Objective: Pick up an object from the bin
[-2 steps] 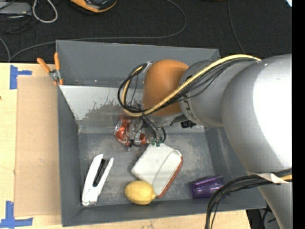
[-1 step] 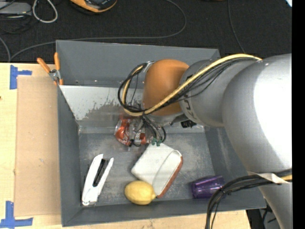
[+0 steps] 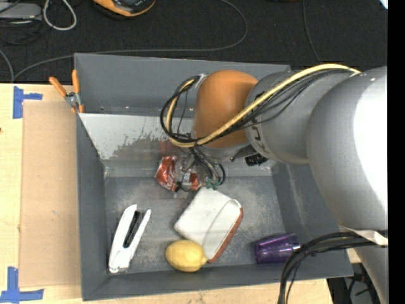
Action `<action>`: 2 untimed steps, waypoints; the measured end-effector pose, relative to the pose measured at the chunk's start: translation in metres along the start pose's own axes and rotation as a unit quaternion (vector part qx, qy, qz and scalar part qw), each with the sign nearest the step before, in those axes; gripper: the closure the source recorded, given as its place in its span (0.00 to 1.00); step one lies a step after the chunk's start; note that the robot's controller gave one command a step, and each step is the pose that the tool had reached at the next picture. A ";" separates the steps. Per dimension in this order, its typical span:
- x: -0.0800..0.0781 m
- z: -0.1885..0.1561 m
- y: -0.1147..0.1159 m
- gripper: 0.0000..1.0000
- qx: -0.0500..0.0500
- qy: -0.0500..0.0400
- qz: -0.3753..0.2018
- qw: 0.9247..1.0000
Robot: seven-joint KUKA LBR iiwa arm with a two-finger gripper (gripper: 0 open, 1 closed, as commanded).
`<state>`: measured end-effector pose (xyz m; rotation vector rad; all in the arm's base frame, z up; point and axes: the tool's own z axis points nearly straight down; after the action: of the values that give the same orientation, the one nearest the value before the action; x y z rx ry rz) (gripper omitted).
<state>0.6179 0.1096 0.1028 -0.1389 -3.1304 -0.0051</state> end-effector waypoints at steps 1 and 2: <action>-0.003 -0.032 0.001 1.00 -0.001 -0.005 0.000 1.000; -0.002 -0.065 0.000 1.00 -0.001 -0.003 0.000 1.000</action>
Offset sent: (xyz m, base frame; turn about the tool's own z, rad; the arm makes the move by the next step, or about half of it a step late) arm 0.0025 0.0002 0.0883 0.0002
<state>0.6201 0.1095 0.1674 -0.1402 -3.1368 -0.0075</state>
